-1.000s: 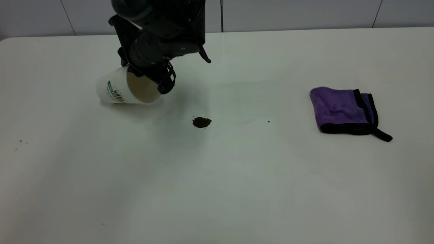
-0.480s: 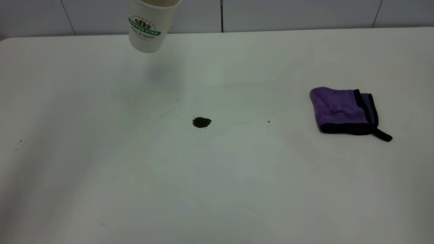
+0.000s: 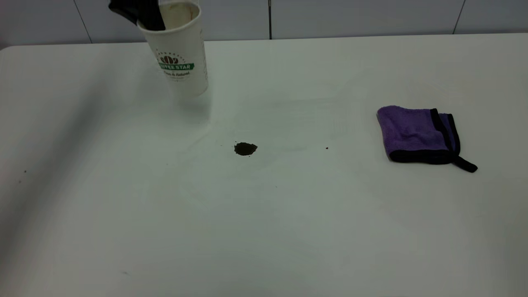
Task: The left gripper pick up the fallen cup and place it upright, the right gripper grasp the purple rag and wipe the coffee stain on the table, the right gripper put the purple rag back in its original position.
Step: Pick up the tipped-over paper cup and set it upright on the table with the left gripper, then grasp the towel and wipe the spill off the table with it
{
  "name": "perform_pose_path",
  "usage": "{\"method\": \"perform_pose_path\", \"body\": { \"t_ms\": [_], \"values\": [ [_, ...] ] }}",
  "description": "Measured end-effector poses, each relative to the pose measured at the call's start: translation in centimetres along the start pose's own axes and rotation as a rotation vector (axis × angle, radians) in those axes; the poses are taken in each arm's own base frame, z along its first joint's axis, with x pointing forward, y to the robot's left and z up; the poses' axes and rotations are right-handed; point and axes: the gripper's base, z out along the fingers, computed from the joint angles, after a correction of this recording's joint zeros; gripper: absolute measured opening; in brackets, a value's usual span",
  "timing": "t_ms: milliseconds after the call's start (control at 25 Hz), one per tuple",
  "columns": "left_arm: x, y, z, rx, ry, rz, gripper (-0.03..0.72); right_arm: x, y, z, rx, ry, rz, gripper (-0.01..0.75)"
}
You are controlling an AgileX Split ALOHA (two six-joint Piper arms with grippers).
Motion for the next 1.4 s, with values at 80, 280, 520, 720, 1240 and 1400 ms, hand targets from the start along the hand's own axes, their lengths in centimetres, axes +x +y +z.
{"method": "perform_pose_path", "body": {
  "t_ms": [80,280,520,720,1240,1400],
  "values": [
    [0.4,0.8,1.4,0.017,0.006,-0.011,0.015,0.0,0.0,0.0,0.0,0.0,0.0,0.239],
    [1.0,1.8,4.3,0.018,0.014,-0.031,0.026,0.0,0.0,0.0,0.0,0.0,0.0,0.239],
    [1.2,2.2,5.4,0.01,0.002,-0.039,0.087,0.0,0.0,0.0,0.0,0.0,0.0,0.239],
    [1.1,2.2,5.4,0.008,-0.006,-0.04,0.28,0.0,0.0,0.0,0.0,0.0,0.0,0.239],
    [-0.2,-0.7,-9.8,0.018,-0.073,0.037,0.678,0.0,0.0,0.0,0.0,0.0,0.0,0.239],
    [0.8,-2.1,-15.3,-0.028,-0.051,0.091,0.605,0.0,0.0,0.0,0.0,0.0,0.0,0.239]
  ]
}}
